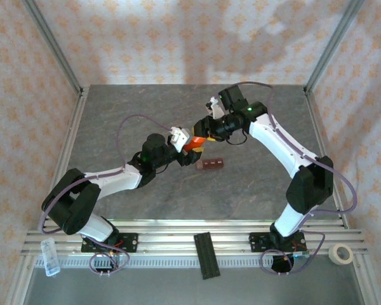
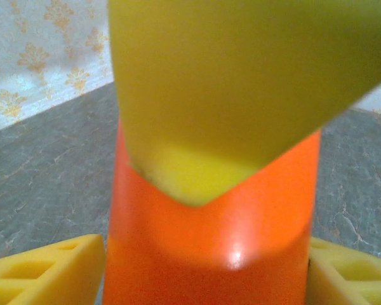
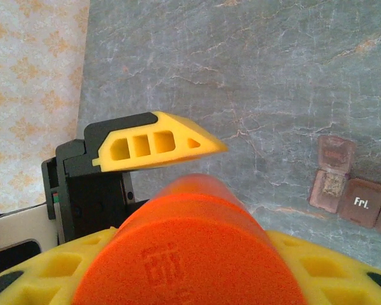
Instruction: Sort the pills into containers
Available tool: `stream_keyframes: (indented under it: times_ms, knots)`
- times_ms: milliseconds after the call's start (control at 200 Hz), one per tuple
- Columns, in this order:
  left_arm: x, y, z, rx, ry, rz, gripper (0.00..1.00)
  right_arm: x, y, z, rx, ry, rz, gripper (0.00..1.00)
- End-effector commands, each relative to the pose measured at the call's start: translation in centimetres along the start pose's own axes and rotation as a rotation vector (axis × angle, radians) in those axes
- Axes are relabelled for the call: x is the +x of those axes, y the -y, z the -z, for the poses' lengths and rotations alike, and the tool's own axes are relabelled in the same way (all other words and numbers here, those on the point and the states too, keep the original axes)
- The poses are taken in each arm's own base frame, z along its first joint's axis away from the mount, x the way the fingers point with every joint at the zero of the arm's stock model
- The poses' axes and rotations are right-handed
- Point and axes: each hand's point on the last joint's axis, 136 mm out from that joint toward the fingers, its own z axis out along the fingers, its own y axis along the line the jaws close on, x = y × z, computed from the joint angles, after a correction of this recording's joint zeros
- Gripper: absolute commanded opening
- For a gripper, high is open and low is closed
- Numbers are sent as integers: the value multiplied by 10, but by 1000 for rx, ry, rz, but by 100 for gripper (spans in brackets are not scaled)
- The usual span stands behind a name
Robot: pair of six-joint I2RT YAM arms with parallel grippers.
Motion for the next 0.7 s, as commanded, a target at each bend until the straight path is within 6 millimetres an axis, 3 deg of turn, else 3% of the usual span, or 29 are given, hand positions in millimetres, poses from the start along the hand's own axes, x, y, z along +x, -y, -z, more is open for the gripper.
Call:
stream_keyframes:
  times_ms: [0, 395, 440, 571, 696]
  knots:
    - [-23, 3, -3, 20, 65, -14, 69, 0, -13, 9, -38, 32, 23, 32]
    - [-29, 5, -2, 35, 69, 18, 35, 5, -15, 7, -41, 27, 22, 34]
    - [-30, 5, -1, 30, 72, 22, 31, 3, -14, 9, -32, 37, 21, 39]
    - [-34, -1, 5, -10, 84, 29, 17, -6, -6, 24, -31, 90, -9, 66]
    - [-37, -7, 12, -47, 87, 27, 0, -15, 4, 53, -69, 175, -61, 78]
